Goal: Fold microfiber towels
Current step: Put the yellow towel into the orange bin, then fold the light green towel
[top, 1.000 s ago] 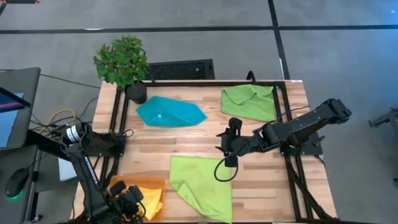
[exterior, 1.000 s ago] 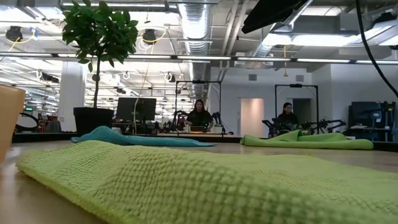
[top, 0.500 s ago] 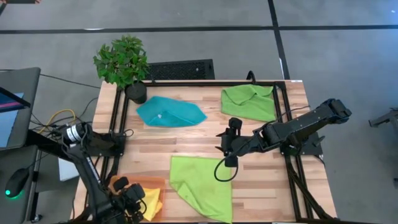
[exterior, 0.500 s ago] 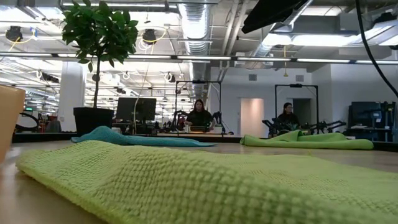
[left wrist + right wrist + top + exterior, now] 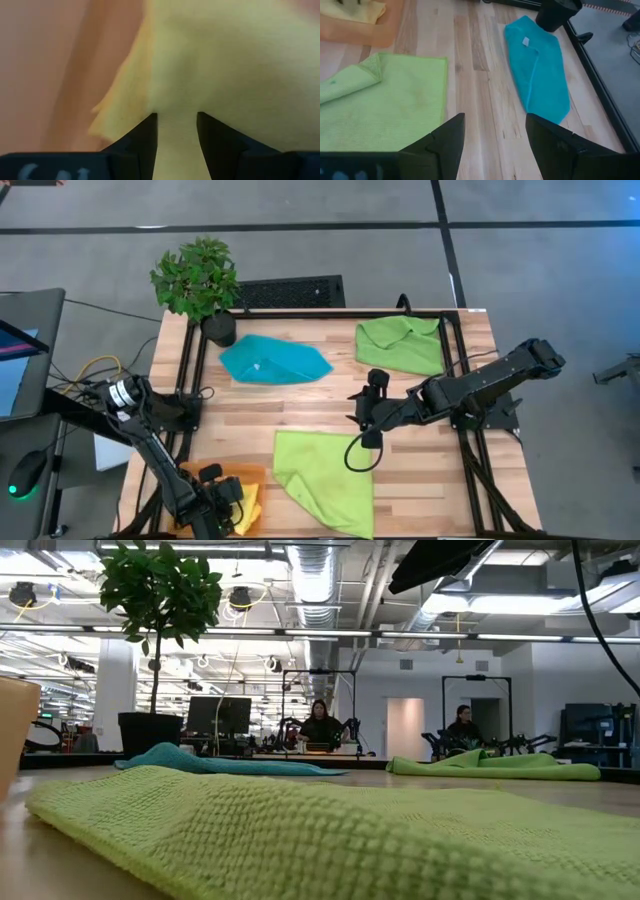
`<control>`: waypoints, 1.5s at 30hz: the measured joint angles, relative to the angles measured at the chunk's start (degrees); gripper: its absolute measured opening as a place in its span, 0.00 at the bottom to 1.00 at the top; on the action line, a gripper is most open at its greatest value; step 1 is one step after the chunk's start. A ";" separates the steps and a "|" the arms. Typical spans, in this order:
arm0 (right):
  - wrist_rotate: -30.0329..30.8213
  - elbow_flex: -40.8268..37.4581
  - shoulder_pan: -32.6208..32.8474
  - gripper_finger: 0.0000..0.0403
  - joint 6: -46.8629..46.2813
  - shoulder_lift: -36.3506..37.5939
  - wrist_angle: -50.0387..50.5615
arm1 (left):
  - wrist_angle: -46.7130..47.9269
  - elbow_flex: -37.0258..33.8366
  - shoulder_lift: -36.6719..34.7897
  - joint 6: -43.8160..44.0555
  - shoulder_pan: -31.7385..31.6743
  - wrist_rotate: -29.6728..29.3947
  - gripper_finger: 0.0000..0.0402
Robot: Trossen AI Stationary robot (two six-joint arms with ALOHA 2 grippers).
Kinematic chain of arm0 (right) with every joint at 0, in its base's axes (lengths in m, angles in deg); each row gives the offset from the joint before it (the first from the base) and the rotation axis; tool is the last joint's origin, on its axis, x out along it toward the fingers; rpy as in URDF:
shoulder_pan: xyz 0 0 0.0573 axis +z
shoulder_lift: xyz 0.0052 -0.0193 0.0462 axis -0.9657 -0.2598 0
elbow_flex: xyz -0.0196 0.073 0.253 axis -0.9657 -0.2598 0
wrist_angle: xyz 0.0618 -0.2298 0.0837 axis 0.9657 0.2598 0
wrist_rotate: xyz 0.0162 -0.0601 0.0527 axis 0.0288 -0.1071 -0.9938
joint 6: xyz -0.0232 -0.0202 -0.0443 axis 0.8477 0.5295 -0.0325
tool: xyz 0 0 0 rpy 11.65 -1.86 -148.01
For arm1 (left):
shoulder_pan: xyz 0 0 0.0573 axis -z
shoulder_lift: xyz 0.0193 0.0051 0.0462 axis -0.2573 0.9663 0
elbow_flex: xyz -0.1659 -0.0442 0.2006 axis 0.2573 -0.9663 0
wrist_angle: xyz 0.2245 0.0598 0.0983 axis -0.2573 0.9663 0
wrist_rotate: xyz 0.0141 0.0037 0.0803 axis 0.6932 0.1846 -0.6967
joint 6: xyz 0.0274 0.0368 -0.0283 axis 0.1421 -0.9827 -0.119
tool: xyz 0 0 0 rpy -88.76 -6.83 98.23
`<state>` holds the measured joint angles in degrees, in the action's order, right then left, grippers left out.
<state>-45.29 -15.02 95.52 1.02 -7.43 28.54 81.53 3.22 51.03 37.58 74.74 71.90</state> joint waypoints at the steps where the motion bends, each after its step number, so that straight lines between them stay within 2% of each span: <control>1: 0.00 0.00 0.02 0.58 0.00 0.00 0.00 | -0.22 -0.87 0.00 0.40 0.00 0.88 0.32; 10: 0.00 0.00 0.00 0.58 0.00 0.00 0.00 | -1.24 -3.92 0.00 0.64 0.00 2.16 0.32; 19: 0.00 0.00 0.00 0.58 0.00 0.00 -0.01 | 11.96 -3.89 -0.02 7.14 0.00 2.82 0.32; 30: 0.00 0.00 0.00 0.58 0.10 0.00 0.00 | 18.23 4.58 0.00 4.53 0.04 0.31 0.32; 34: -0.71 0.00 0.41 0.58 0.33 0.00 0.19 | 24.54 10.56 0.00 4.38 0.32 -3.53 0.32; 38: -0.96 0.00 1.74 0.58 -1.16 0.00 1.83 | 29.01 15.28 -0.02 4.32 0.21 -11.46 0.32; 41: -2.76 0.00 2.22 0.58 -6.05 0.00 5.77 | 29.13 16.04 -0.02 2.86 -1.21 -15.90 0.32; 45: -5.25 -1.76 1.77 0.58 -12.14 0.02 7.96 | 29.36 15.39 -0.02 -1.25 -4.64 -16.83 0.32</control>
<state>-50.54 -16.78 97.29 -11.12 -7.41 36.50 110.89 18.62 51.00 36.33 70.11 55.07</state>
